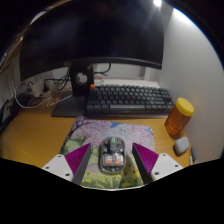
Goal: Arrange mouse
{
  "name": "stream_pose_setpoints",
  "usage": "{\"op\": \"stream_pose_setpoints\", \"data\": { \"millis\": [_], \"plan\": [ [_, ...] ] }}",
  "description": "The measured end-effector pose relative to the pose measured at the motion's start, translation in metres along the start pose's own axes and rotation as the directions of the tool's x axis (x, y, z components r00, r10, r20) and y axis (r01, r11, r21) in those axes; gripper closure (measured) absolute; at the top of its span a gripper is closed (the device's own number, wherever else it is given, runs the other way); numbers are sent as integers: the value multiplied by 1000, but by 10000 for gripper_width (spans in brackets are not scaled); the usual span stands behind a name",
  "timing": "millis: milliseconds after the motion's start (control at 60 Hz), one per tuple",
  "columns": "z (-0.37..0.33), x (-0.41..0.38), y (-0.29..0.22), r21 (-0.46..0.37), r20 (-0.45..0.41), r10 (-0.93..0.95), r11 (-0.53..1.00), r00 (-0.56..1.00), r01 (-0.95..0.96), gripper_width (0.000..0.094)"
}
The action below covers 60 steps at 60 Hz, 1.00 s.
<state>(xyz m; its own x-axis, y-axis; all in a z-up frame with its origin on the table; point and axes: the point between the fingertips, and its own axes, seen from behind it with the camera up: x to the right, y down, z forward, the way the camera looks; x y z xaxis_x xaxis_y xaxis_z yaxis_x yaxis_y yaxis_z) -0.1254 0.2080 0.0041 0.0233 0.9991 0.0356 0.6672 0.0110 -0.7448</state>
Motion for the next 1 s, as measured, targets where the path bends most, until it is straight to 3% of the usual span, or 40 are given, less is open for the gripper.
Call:
{"op": "stream_pose_setpoints", "data": {
  "millis": [317, 533, 1000],
  "plan": [
    [-156, -50, -39, 7, 34, -47, 999, 998, 47, 84],
    [-241, -66, -13, -32, 62, -35, 999, 997, 37, 81],
    [-280, -65, 27, -92, 53, 15, 996, 998, -10, 79]
  ]
}}
